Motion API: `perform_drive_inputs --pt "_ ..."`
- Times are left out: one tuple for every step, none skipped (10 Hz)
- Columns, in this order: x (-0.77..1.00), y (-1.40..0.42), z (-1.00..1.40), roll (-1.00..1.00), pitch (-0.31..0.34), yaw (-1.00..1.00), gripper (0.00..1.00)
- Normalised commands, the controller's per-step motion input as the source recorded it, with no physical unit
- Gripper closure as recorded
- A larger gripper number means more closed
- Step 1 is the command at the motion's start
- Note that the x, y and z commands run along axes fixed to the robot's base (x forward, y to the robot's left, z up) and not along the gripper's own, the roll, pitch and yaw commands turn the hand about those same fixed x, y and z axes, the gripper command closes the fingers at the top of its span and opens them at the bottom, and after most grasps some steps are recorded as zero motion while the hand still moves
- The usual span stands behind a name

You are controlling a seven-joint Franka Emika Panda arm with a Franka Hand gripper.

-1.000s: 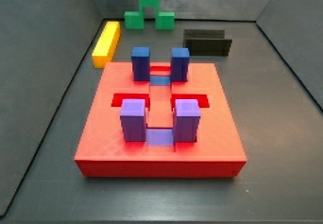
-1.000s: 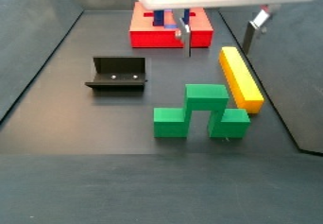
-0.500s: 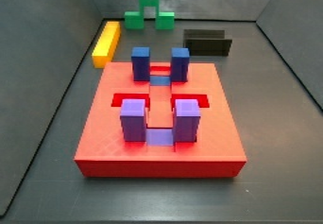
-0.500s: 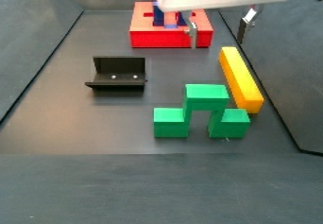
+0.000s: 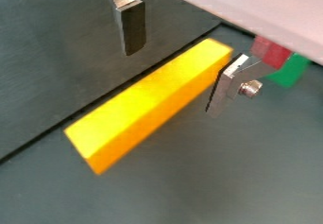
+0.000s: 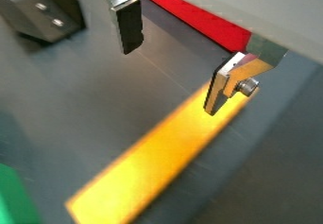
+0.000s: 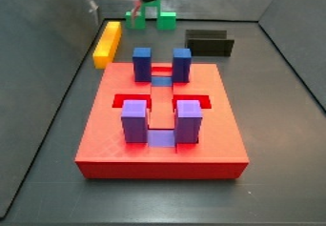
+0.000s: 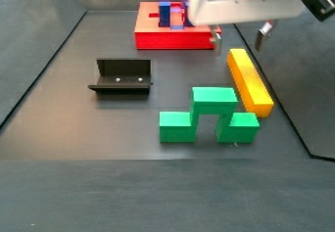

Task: Pick up the yellow object. Move up. Move to above the board. Insert the yellow object.
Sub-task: Pick up the yellow object.

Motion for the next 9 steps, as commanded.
perform_drive_inputs --pt "-0.49 0.06 -0.18 0.00 -0.014 -0.27 0.00" --pt "-0.45 0.08 -0.06 0.00 -0.034 -0.29 0.00" --pt "-0.17 0.03 -0.01 0.00 -0.039 -0.13 0.00" --pt "0.00 0.08 0.00 -0.04 0.000 -0.01 0.00" --pt "0.17 0.10 0.00 -0.07 0.041 0.00 0.00" --pt "0.18 0.14 -0.02 -0.03 0.030 0.00 0.00" --pt "0.16 0.24 -0.07 -0.01 0.027 0.00 0.00" --pt "0.13 0.20 -0.08 0.00 0.020 0.00 0.00" --pt "0.07 0.11 -0.17 0.01 0.000 0.00 0.00"
